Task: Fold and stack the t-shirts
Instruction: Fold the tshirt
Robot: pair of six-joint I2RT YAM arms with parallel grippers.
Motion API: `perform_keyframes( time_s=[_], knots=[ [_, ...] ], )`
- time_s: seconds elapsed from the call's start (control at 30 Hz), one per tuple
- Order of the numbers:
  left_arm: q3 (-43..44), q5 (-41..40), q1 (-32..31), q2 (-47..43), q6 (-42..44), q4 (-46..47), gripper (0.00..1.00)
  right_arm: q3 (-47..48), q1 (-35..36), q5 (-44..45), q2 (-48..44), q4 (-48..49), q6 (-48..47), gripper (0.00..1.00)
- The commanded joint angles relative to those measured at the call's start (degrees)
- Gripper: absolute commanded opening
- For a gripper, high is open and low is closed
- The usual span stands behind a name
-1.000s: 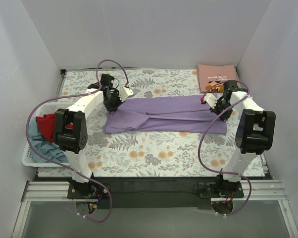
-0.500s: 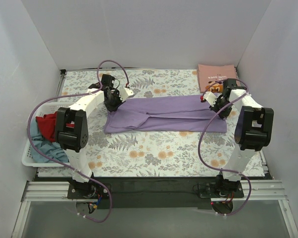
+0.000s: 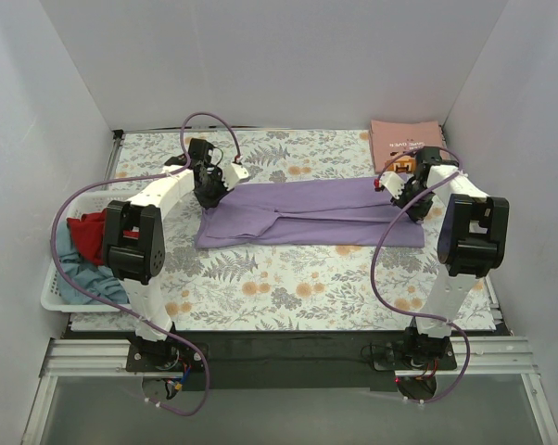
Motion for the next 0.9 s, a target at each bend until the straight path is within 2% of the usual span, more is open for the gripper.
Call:
perform_keyframes(
  time_s=[0.0,0.63,0.7,0.73,0.77,0.83,0.87],
  knots=[
    [0.6,-1.1,0.9,-1.4,1.0,0.2,0.0,3.3,0.0,1.2,0.0,-1.3,-2.6,0.01],
    [-0.4,-2.8,1.7,1.0,0.6,2.8,0.0,7.7,0.7,1.0,5.2,-0.8,0.4,0.01],
    [-0.1,-3.4,1.9,1.0,-1.0,3.9,0.11,7.9,0.7,1.9,5.4,-0.8,1.7,0.05],
    [0.2,-3.0,2.2,0.7,-1.7,3.8,0.16,8.0,0.6,2.0,5.2,-0.7,2.1,0.12],
    [1.9,-2.2,3.2,0.4,-4.0,2.7,0.26,7.9,0.5,2.0,4.7,-0.6,2.8,0.18],
    [4.1,0.8,5.2,-0.4,-7.4,0.0,0.35,8.0,-0.4,2.0,2.6,-0.9,4.4,0.34],
    [7.0,4.9,6.2,-1.1,-9.3,-2.1,0.4,7.9,-0.8,2.0,1.6,-1.0,5.1,0.35]
  ],
)
